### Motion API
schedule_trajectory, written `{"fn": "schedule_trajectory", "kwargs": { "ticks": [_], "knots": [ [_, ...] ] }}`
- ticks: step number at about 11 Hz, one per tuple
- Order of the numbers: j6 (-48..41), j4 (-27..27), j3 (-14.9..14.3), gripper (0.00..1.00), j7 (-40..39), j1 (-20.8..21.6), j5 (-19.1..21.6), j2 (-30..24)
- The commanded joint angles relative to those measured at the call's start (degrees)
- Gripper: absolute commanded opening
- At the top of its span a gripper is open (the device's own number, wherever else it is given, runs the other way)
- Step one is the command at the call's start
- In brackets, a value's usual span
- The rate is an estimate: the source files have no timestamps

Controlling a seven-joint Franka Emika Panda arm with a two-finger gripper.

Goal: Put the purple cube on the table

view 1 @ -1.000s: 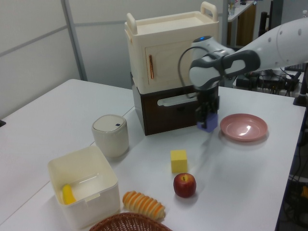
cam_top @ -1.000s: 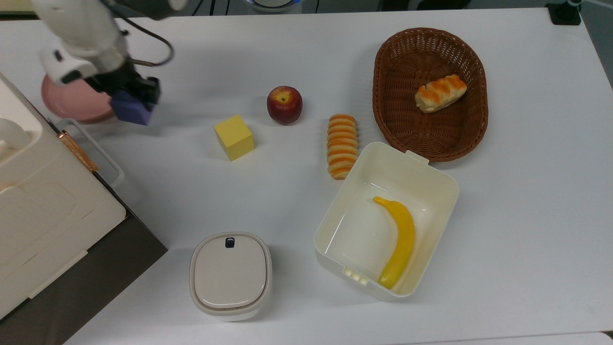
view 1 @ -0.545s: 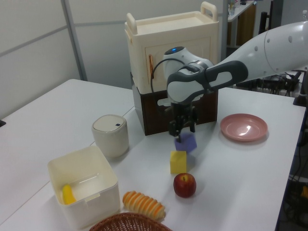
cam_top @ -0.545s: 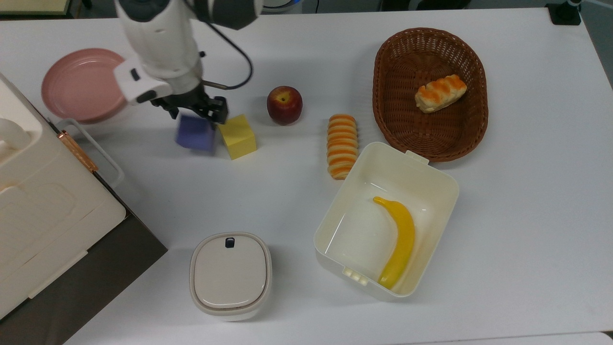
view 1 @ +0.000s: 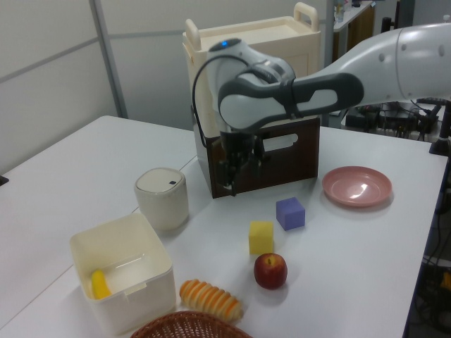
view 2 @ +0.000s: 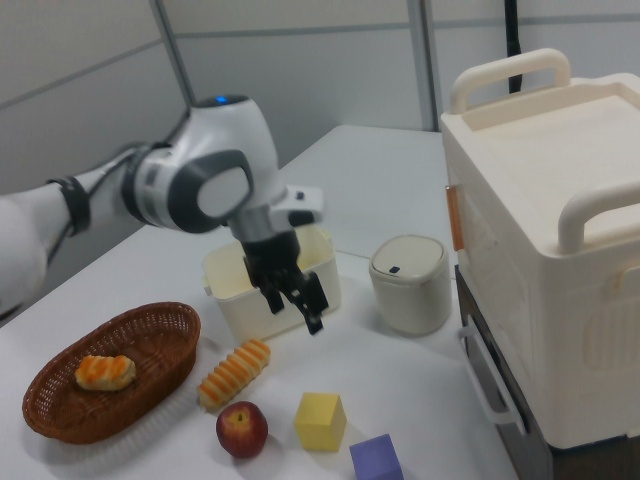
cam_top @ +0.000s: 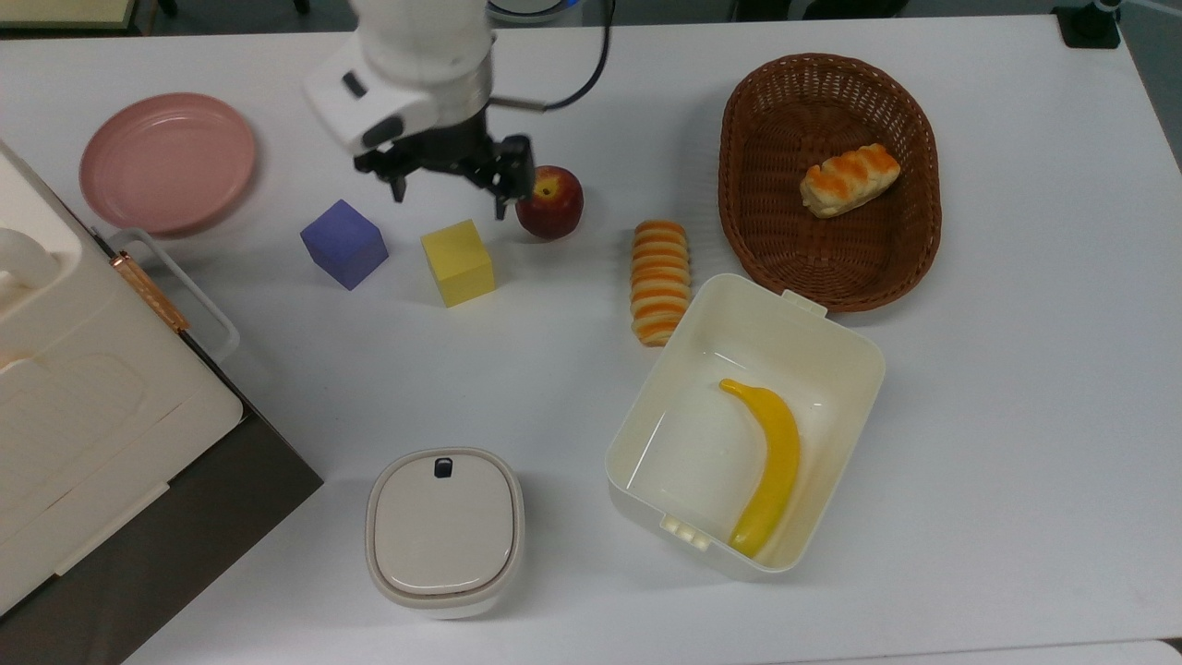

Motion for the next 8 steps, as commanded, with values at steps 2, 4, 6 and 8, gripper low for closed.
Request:
{"fn": "schedule_trajectory", "kwargs": {
  "ticks": [2,4,6,8],
  "knots": [
    [-1.85,-0.96,-0.81,1.0,-0.31,2.63,0.1,-6.81],
    [-4.91,-1.23,-0.9,1.0,-0.66,2.72,0.36,-8.39],
    [-6.67,-1.14,-0.99,1.0,-1.1,2.72,2.28,-9.1],
    [-9.04,-1.31,-1.08,1.0,-1.11,2.63,3.26,-10.85]
  ]
}}
